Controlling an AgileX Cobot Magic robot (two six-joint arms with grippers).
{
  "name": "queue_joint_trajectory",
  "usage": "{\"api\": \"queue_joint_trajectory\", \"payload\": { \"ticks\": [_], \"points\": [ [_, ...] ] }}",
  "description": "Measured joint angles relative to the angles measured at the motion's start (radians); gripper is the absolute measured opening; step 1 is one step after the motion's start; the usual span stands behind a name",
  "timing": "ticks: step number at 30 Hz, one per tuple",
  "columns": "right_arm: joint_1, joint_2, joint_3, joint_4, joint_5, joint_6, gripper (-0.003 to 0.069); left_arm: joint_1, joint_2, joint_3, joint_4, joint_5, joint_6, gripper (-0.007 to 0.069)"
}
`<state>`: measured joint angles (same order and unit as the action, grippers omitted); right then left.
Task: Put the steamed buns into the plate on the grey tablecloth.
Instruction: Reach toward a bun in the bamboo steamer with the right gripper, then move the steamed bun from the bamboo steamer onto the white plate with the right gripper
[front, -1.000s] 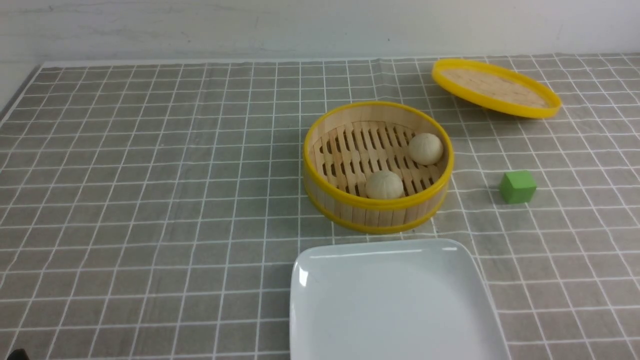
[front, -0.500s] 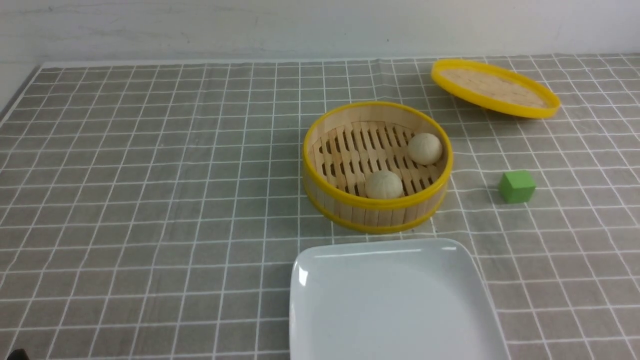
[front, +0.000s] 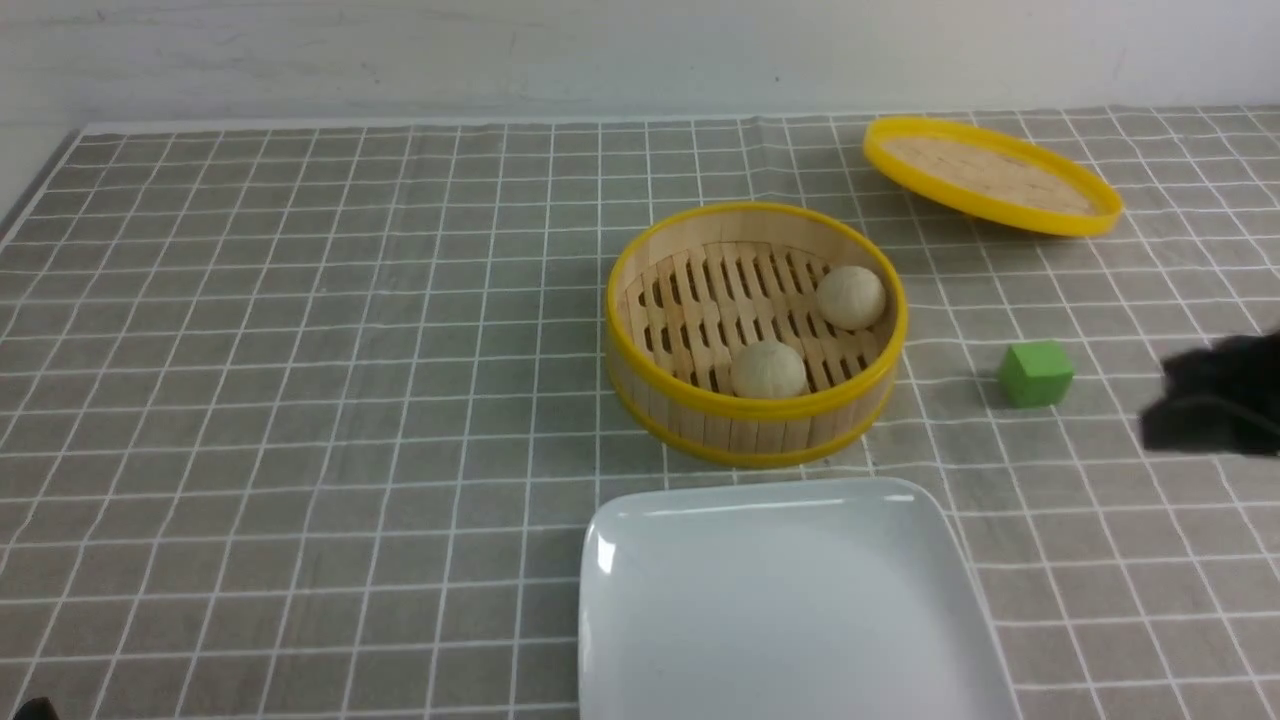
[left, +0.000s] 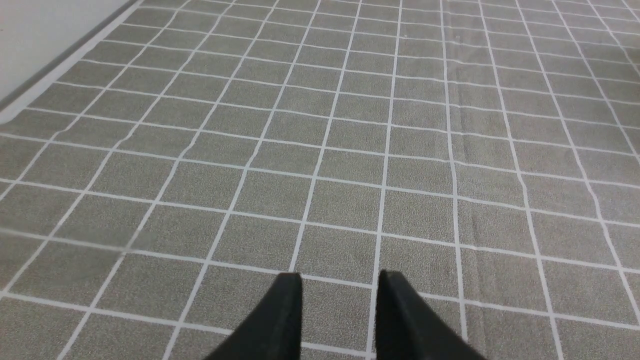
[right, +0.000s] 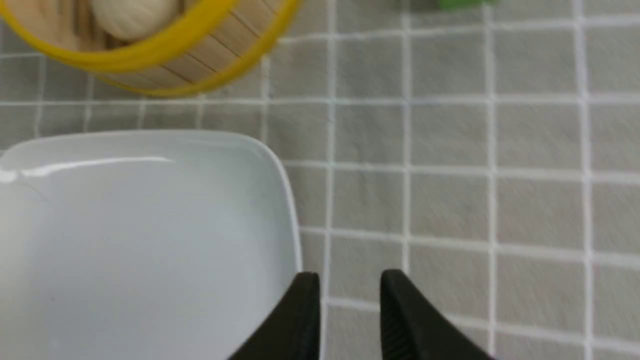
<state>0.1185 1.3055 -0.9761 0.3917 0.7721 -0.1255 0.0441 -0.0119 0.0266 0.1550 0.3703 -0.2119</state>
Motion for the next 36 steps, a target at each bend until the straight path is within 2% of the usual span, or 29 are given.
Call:
{"api": "queue_joint_trajectory", "payload": {
  "ticks": [4,9,17,23,25,30,36],
  "points": [
    [0.103,0.208,-0.190,-0.097,-0.023,0.002,0.0291,0.000,0.000,0.000,0.000,0.000,0.000,0.0241],
    [0.187,0.465,-0.474,-0.218,-0.011,0.030,0.0312,0.000,0.000,0.000,0.000,0.000,0.000,0.0241],
    [0.229,0.801,-0.823,-0.326,0.049,0.034,0.0314,0.000,0.000,0.000,0.000,0.000,0.000,0.0241],
    [0.229,0.934,-0.955,-0.383,0.102,0.034,0.0298,0.000,0.000,0.000,0.000,0.000,0.000,0.0241],
    [0.229,0.947,-0.989,-0.383,0.138,0.034,0.0238,0.000,0.000,0.000,0.000,0.000,0.000,0.0241],
    [0.229,0.921,-1.027,-0.392,0.230,0.034,0.0022,0.000,0.000,0.000,0.000,0.000,0.000,0.0241],
    [0.229,0.741,-1.031,-0.329,0.424,0.012,0.0015,0.000,0.000,0.000,0.000,0.000,0.000,0.0241]
  ]
}}
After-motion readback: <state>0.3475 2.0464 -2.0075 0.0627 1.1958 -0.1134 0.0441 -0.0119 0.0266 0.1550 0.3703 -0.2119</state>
